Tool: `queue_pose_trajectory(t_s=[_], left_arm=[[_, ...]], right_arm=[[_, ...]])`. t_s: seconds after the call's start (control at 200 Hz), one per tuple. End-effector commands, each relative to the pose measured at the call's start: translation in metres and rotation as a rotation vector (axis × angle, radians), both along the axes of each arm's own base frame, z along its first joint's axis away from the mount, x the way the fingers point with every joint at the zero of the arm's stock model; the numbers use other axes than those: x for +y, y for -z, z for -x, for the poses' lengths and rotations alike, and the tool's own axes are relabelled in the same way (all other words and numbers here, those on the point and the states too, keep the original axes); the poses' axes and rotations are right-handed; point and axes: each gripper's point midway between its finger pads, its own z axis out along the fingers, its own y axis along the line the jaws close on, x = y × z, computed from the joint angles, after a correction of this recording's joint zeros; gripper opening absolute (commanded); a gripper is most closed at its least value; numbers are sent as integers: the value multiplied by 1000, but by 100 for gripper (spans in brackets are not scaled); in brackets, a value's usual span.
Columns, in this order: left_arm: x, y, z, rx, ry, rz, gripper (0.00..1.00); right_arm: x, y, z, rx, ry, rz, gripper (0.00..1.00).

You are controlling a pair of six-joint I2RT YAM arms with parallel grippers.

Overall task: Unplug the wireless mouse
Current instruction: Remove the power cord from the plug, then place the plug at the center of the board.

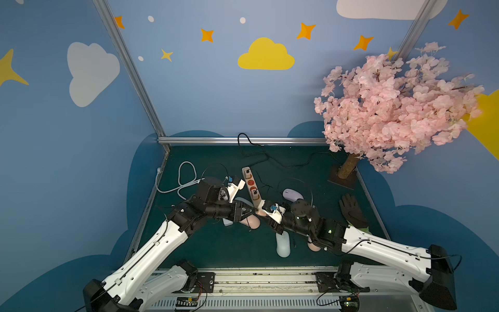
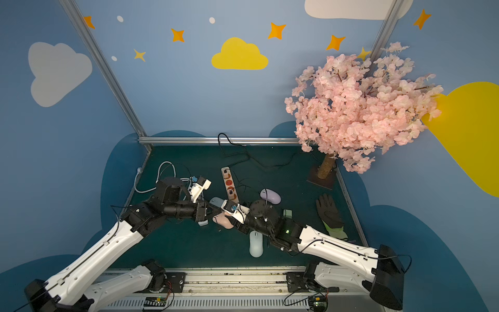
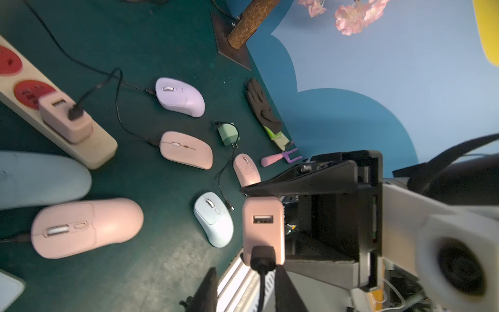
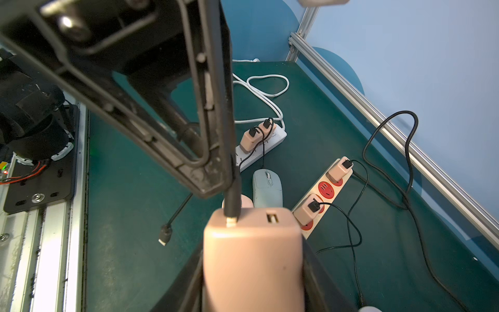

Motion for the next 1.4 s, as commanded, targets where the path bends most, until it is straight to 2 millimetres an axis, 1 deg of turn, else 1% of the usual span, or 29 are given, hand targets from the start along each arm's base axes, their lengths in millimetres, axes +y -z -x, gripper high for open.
queue_pose_trajectory(t_s=[0.0, 0.155, 0.365, 0.461, 0.561, 0.661, 0.806, 1.016, 1.106, 1.181, 1.241, 1.312, 1.392], left_arm=[[-2, -6, 2, -28, 28, 21, 26], [-1, -5, 1, -27, 24, 13, 14], [3, -6, -1, -48, 6, -11, 4], [6, -9, -2, -66, -4, -18, 4], [9, -15, -4, -91, -17, -13, 4], [13, -24, -6, -115, -30, -1, 4], [18, -32, -6, -137, -38, 4, 4], [25, -34, -8, -144, -66, 6, 4], [27, -32, -10, -139, -80, -4, 4], [33, -26, -15, -133, -124, -39, 4], [39, -18, -20, -121, -171, -78, 4], [45, -6, -23, -104, -213, -127, 4], [49, 7, -24, -97, -241, -192, 4]], right_arm=[[-2, -16, -3, -9, 24, -44, 12], [-3, -15, -5, -6, 30, -46, 11], [-5, -11, -6, 0, 41, -31, 8], [-7, -7, -6, 7, 47, -18, 5], [-10, 2, -7, 19, 58, 16, 0], [-14, 12, -8, 31, 77, 45, 0], [-22, 20, -8, 53, 99, 71, 0], [-33, 26, -7, 81, 128, 79, 0], [-37, 27, -10, 117, 175, 77, 0], [-42, 29, -16, 181, 251, 58, 0], [-47, 36, -19, 270, 338, 30, 0], [-53, 49, -19, 382, 431, 19, 0], [-58, 65, -13, 513, 498, 23, 0]])
